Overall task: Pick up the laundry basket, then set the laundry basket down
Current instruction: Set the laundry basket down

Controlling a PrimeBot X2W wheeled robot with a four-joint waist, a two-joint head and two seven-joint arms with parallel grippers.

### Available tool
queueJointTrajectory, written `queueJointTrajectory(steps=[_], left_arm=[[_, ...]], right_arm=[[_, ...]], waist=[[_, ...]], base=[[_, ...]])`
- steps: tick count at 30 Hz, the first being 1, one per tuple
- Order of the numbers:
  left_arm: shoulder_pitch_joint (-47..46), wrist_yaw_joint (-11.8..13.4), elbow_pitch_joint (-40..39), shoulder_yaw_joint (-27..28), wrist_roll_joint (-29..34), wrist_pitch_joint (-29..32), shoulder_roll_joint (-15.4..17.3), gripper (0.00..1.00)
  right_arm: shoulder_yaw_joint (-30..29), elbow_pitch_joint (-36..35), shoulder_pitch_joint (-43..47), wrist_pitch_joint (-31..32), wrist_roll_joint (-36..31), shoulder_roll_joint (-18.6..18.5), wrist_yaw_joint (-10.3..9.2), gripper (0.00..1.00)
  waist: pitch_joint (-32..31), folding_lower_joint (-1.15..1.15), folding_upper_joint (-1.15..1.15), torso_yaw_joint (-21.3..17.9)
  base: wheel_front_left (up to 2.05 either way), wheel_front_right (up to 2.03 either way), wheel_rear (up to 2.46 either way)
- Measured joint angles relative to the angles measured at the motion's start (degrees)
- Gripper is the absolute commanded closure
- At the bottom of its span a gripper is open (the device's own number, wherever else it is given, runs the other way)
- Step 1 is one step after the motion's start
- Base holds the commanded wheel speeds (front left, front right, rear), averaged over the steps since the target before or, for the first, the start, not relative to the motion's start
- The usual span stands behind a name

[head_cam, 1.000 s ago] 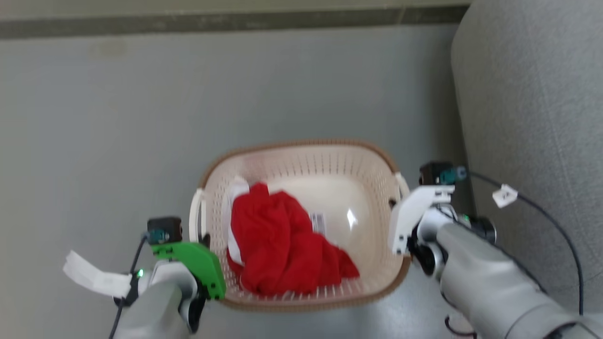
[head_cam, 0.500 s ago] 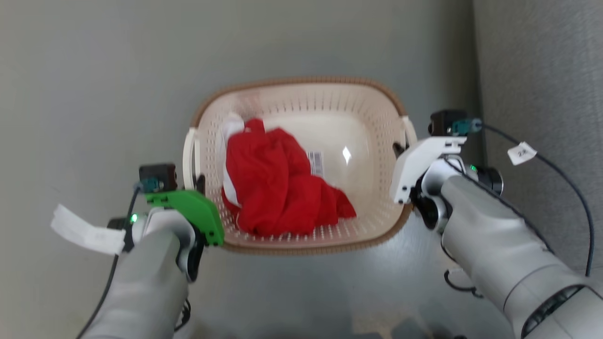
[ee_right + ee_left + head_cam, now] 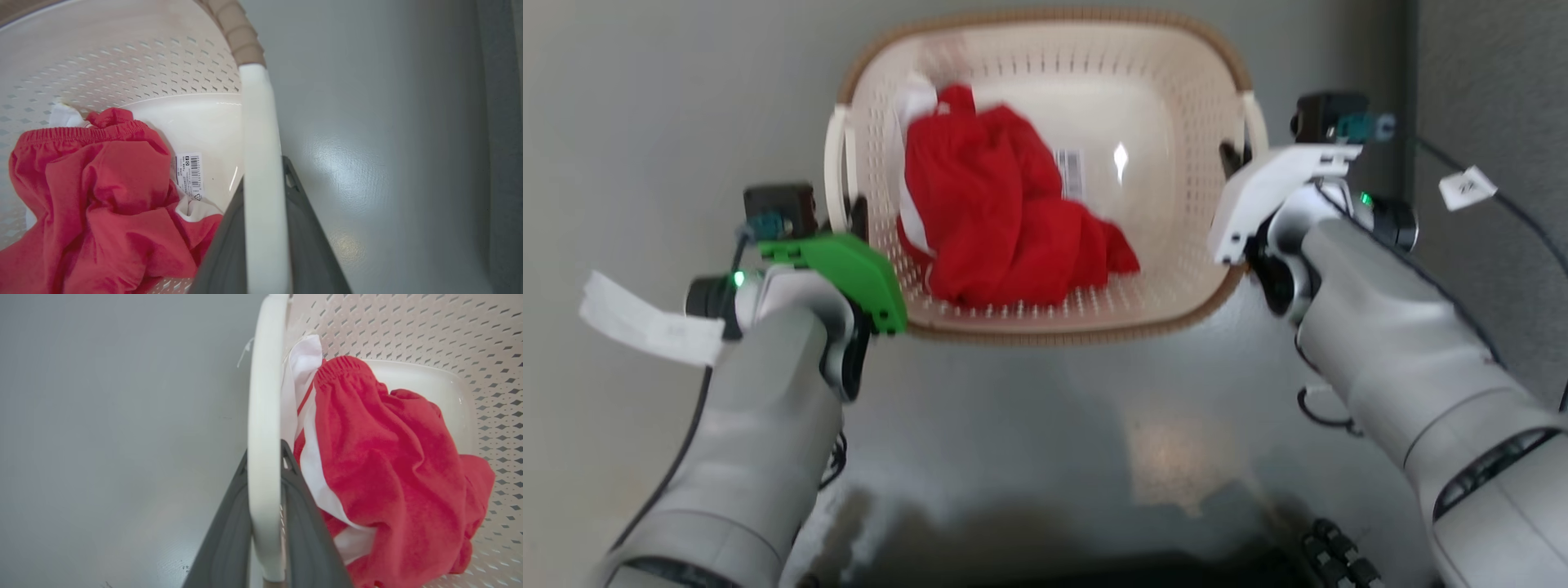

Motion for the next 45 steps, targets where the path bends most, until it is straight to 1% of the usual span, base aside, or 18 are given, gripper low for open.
queueJointTrajectory(steps=[7, 13, 21, 24, 37, 38, 39, 40, 41, 43, 44, 45], left_arm=[[-2.69, 0.15, -0.26, 0.35, 0.00, -0.92, 0.01, 1.00], [-2.78, 0.15, -0.03, 0.19, 0.00, -1.43, -0.05, 1.00], [-3.93, 0.04, 0.38, 0.01, 0.00, -1.52, -0.09, 1.00], [-3.94, -0.38, 0.90, -0.20, 0.00, -1.99, -0.11, 1.00], [-4.39, -0.45, 1.56, -0.48, 0.00, -2.01, -0.21, 1.00], [-4.52, -0.45, 1.60, -0.48, 0.00, -2.01, -0.22, 1.00], [-4.63, -0.45, 1.64, -0.48, 0.00, -2.03, -0.22, 0.91], [-4.70, -0.44, 1.77, -0.48, -0.01, -2.13, -0.24, 0.78], [-4.76, -0.43, 1.93, -0.47, -0.02, -2.16, -0.24, 0.64], [-4.79, -0.38, 2.58, -0.42, -0.03, -2.20, -0.13, 0.55], [-4.79, -0.38, 2.58, -0.42, -0.03, -2.20, -0.13, 0.35], [-4.80, -0.36, 2.98, -0.35, -0.04, -2.47, 0.12, 0.15]], right_arm=[[-0.22, 1.07, -3.22, -2.01, -0.49, -0.04, 0.00, 1.00], [-0.15, 1.87, -3.52, -3.04, -0.53, 0.11, 0.00, 1.00], [0.15, 2.77, -4.52, -4.03, -0.57, 0.23, 0.07, 1.00], [0.40, 3.07, -4.60, -4.28, -0.57, 0.26, 0.10, 1.00], [0.88, 3.76, -4.63, -4.94, -0.55, 0.35, 0.62, 0.99], [0.91, 3.81, -4.65, -4.94, -0.55, 0.35, 0.63, 0.89], [0.92, 3.88, -4.69, -4.95, -0.54, 0.36, 0.77, 0.76], [0.92, 3.92, -4.78, -4.98, -0.45, 0.36, 0.83, 0.65], [0.92, 3.97, -4.92, -5.09, -0.45, 0.35, 0.83, 0.59], [0.92, 4.14, -5.22, -5.46, -0.44, 0.26, 0.85, 0.51], [0.92, 4.14, -5.22, -5.46, -0.44, 0.26, 0.85, 0.36], [0.93, 4.36, -5.61, -5.47, -0.38, 0.01, 0.83, 0.11]], waist=[[5.15, 0.00, 0.00, 0.25], [7.68, 0.00, 0.00, 0.50], [8.49, -0.01, 0.00, 0.57], [8.71, -0.01, 0.00, 0.51], [9.59, -0.01, 0.00, 0.32], [9.61, -0.01, 0.00, 0.31], [9.62, -0.01, 0.00, 0.31], [9.62, -0.01, 0.00, 0.31], [9.62, -0.01, 0.00, 0.31], [9.61, -0.01, 0.00, 0.32], [9.61, -0.01, 0.00, 0.32], [9.56, -0.01, 0.00, 0.33]], base=[[0.00, 0.00, 0.00], [0.00, 0.00, 0.00], [0.00, 0.00, 0.00], [0.00, 0.00, 0.00], [0.00, 0.00, 0.00], [0.00, 0.00, 0.00], [0.00, 0.00, 0.00], [0.00, 0.00, 0.00], [0.00, 0.00, 0.00], [0.00, 0.00, 0.00], [0.00, 0.00, 0.00], [0.00, 0.00, 0.00]])
